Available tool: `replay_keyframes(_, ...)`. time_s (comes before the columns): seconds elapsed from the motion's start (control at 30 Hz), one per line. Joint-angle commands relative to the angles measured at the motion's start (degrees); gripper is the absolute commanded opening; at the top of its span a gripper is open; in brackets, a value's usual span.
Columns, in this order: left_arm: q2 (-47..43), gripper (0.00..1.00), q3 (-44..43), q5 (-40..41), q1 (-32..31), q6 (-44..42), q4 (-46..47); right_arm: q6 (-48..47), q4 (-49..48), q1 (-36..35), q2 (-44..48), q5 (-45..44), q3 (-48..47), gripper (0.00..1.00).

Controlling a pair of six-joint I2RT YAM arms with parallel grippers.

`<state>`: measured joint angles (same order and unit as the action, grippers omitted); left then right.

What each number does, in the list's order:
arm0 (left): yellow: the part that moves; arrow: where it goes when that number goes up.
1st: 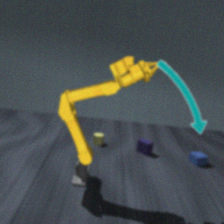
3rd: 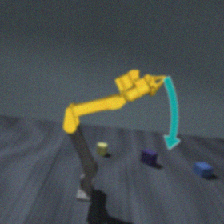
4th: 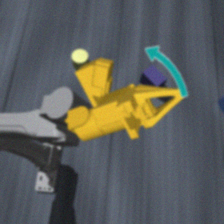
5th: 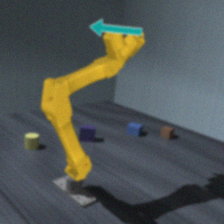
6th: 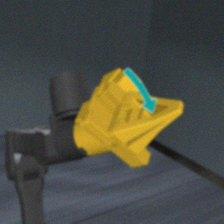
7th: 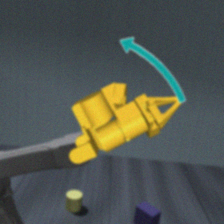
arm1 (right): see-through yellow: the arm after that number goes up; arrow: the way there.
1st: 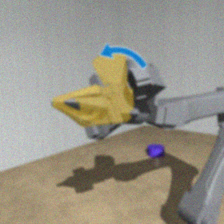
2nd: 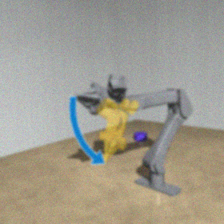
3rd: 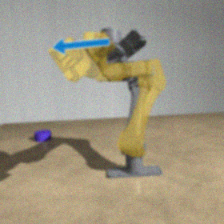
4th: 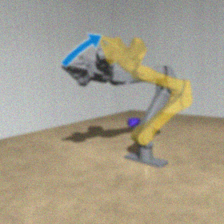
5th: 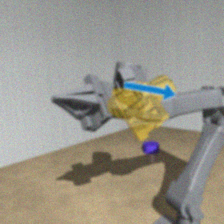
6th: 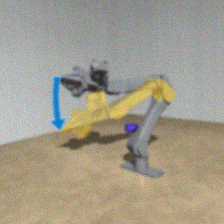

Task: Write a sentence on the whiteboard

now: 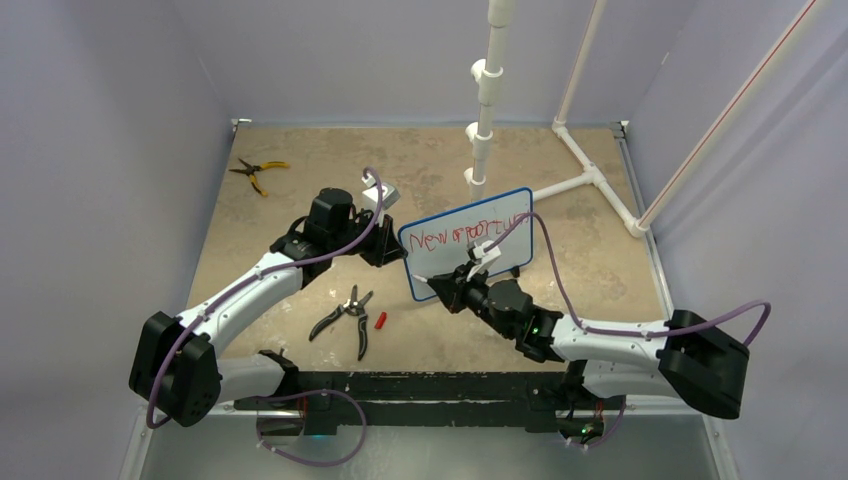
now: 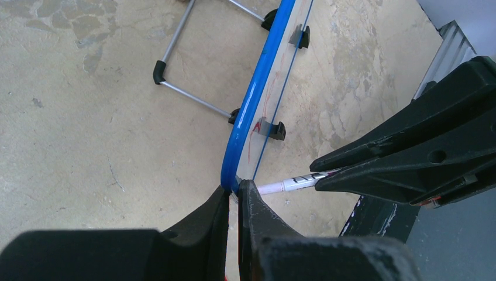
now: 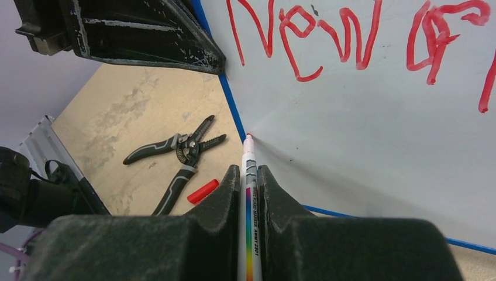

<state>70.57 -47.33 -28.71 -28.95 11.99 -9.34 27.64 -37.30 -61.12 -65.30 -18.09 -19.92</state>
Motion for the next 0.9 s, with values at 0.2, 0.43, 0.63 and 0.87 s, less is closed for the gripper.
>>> replay_keyframes(0.2,-1.33,0.00,0.13,0.45,0.08,0.07,1.92,2.44,2.37,-0.22,4.39,-8.26,-1.17,0.00)
replay_keyframes(0.43,-1.31,0.00,0.13,0.41,0.04,0.10,1.96,-0.15,-1.36,-0.22,4.55,-3.78,-0.75,0.00)
replay_keyframes(0.63,-1.18,0.00,0.10,0.44,0.12,0.07,1.96,-1.79,-4.30,-0.31,4.16,-1.57,-1.34,0.00)
replay_keyframes(0.87,-1.11,0.00,0.13,0.41,0.12,0.06,1.96,0.01,0.29,-0.31,1.07,-6.29,-3.63,0.00)
